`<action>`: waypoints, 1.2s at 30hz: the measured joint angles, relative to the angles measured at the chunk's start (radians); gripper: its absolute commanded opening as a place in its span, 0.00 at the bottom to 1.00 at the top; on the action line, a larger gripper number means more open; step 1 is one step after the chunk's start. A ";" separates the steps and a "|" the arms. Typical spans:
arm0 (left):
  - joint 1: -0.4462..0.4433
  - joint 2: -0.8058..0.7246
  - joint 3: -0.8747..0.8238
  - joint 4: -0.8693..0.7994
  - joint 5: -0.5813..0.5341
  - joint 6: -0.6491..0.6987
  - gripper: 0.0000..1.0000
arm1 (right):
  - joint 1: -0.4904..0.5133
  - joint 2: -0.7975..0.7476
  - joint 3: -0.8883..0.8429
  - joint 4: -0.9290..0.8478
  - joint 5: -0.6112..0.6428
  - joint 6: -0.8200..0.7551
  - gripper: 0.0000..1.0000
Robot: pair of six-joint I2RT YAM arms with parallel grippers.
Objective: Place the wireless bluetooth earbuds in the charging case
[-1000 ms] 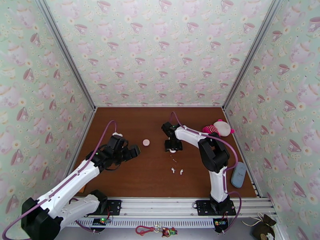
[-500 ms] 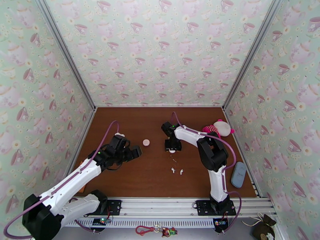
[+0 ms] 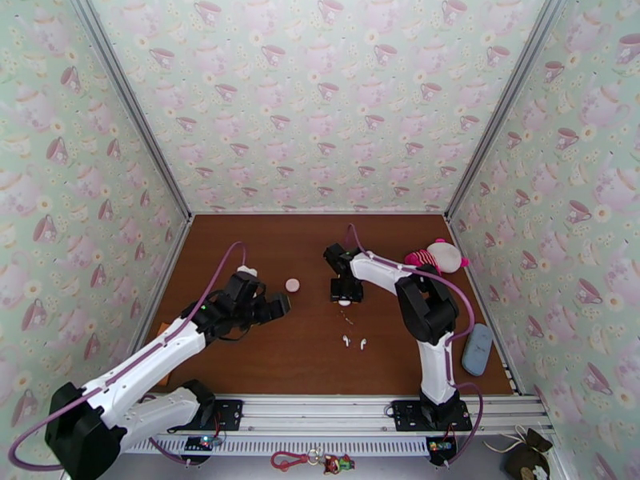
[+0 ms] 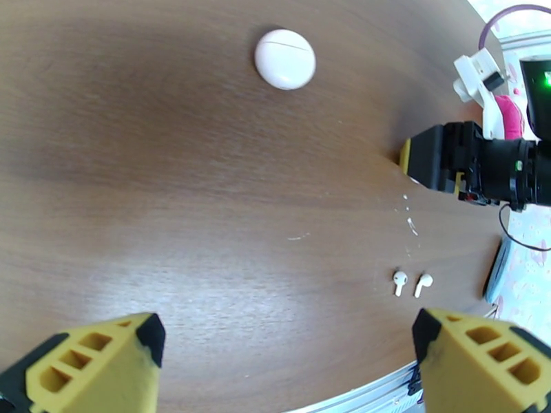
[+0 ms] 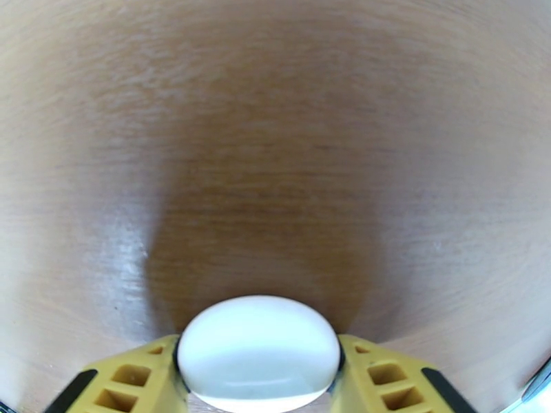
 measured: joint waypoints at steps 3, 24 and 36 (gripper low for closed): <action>-0.008 0.000 -0.010 0.011 0.004 0.000 1.00 | 0.000 -0.007 -0.010 0.008 -0.006 0.010 0.40; -0.282 -0.185 -0.315 0.529 -0.045 -0.056 1.00 | 0.100 -0.335 -0.089 0.059 -0.185 0.153 0.39; -0.433 -0.144 -0.397 0.827 -0.259 -0.043 0.98 | 0.191 -0.385 -0.113 0.167 -0.317 0.310 0.37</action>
